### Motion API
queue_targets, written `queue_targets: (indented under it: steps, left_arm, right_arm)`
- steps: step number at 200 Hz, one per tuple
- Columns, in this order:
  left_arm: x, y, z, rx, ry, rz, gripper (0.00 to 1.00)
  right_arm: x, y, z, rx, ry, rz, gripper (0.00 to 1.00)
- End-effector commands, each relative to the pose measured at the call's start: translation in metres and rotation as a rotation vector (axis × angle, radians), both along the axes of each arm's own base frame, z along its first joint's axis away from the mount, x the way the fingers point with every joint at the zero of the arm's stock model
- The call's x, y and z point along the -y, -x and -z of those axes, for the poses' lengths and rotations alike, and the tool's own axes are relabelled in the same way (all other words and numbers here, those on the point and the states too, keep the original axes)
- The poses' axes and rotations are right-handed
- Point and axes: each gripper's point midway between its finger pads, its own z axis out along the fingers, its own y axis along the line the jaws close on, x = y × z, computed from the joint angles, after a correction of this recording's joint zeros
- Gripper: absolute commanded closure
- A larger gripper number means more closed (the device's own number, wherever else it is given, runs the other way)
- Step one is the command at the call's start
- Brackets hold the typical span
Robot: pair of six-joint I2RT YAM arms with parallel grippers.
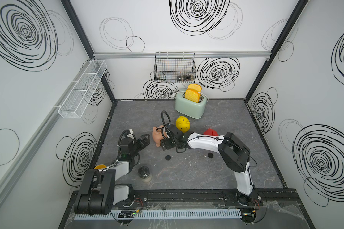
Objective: Close piggy banks
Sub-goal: Turn over the piggy bank at the center of the board.
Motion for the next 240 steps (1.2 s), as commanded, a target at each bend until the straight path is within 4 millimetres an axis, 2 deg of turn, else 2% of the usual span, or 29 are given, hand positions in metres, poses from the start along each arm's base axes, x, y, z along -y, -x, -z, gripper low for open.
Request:
queue_targets:
  steps: [1,104,240]
  left_arm:
    - [-0.004,-0.004,-0.015,0.065,0.001,-0.020,0.04]
    - [-0.004,-0.002,-0.018,0.076,-0.001,-0.021,0.03]
    - [-0.004,0.000,-0.022,0.103,0.003,-0.026,0.01]
  right_arm:
    - [0.000,0.003,-0.016,0.010,-0.017,-0.012,0.11]
    - [0.012,0.005,-0.013,0.007,0.022,0.007,0.11]
    - [0.032,-0.004,-0.008,-0.005,0.038,0.053,0.12]
